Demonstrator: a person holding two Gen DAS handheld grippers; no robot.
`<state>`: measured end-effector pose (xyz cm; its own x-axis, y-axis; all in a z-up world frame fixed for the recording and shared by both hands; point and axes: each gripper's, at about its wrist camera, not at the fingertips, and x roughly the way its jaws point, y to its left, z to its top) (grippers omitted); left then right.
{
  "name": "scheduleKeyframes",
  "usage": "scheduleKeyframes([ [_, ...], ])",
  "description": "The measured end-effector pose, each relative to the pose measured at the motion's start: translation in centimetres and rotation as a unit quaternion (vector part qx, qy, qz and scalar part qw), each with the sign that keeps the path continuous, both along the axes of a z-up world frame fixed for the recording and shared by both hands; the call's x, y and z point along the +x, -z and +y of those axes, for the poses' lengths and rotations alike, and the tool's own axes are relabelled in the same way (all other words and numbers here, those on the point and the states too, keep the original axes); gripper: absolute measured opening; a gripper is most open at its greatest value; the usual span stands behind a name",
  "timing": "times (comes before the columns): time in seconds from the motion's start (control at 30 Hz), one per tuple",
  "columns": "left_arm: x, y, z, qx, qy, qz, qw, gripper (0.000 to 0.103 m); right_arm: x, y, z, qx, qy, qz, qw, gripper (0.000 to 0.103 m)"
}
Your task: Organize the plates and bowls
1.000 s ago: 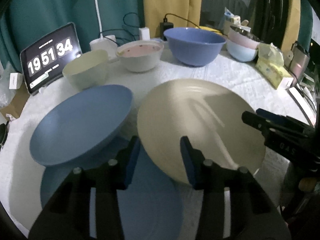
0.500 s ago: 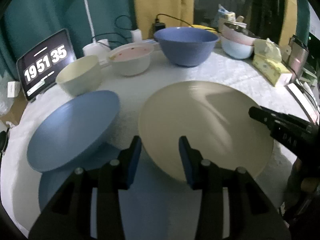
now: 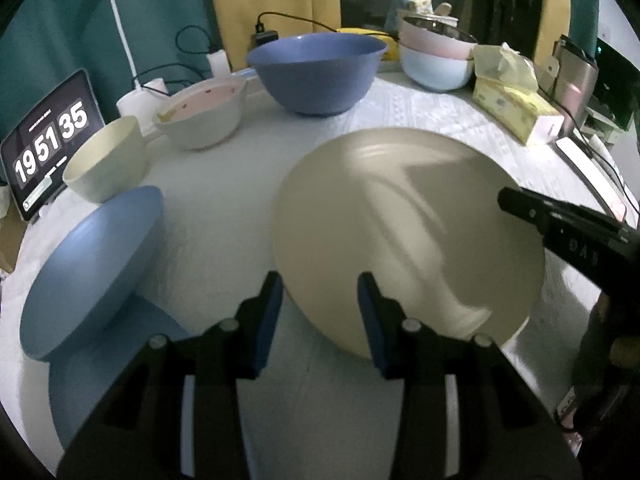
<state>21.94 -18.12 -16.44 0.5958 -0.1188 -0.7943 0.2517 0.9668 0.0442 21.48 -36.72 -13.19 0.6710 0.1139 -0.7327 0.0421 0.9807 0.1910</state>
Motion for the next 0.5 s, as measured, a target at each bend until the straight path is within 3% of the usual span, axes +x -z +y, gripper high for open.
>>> scheduleKeyframes([
  [0.27,-0.3,-0.6,0.8,-0.013,-0.008,0.001,0.9999,0.046,-0.4,-0.9,0.1,-0.024,0.022,-0.007,0.999,0.022],
  [0.5,-1.7,-3.3,2.5,-0.038,-0.014,-0.047,0.9981,0.047,-1.3,-2.9,0.6,-0.036,0.033,-0.028,0.998,0.034],
])
